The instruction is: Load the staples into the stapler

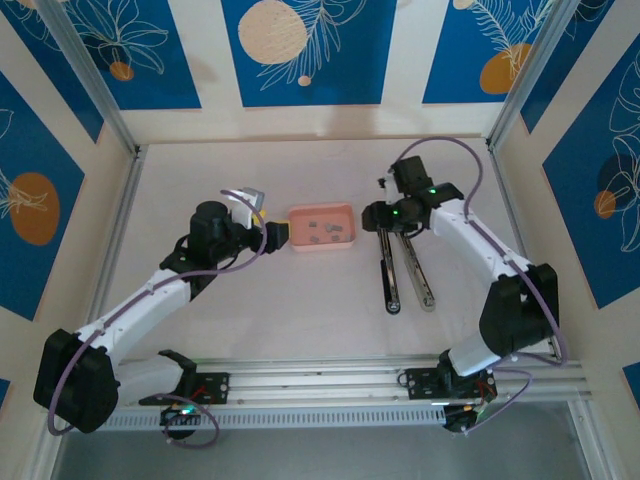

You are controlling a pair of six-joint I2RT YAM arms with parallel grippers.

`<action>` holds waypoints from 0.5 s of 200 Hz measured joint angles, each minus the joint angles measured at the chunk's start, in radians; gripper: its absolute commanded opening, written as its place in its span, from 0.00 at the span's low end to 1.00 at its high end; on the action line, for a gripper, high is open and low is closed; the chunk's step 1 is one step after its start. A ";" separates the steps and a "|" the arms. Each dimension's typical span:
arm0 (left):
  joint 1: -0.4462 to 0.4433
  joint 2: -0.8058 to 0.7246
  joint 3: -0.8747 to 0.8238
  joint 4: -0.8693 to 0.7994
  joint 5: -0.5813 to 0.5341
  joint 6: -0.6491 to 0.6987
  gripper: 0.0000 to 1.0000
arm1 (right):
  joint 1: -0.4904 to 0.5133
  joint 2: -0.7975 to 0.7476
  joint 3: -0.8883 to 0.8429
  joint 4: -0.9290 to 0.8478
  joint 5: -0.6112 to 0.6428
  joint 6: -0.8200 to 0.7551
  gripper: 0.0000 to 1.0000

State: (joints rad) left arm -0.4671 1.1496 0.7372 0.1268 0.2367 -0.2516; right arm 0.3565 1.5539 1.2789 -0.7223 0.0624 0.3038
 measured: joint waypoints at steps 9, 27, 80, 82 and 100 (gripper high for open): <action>0.000 0.000 0.000 -0.014 -0.010 -0.021 0.80 | 0.020 0.043 0.020 0.002 -0.011 0.010 0.66; 0.000 0.005 -0.006 -0.025 -0.022 -0.056 0.80 | 0.036 0.147 0.066 0.004 -0.018 0.022 0.68; 0.000 0.120 -0.005 -0.064 -0.064 -0.123 0.80 | 0.021 0.351 0.172 0.013 -0.065 0.047 0.70; 0.000 0.128 -0.004 -0.064 -0.066 -0.126 0.80 | 0.020 0.356 0.175 0.014 -0.069 0.048 0.70; 0.000 0.202 0.020 -0.075 -0.077 -0.148 0.80 | 0.015 0.384 0.202 0.025 -0.091 0.056 0.70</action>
State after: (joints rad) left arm -0.4671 1.3514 0.7574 0.0521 0.1593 -0.3992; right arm 0.3714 1.9377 1.4807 -0.6971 -0.0288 0.3595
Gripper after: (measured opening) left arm 0.803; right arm 0.702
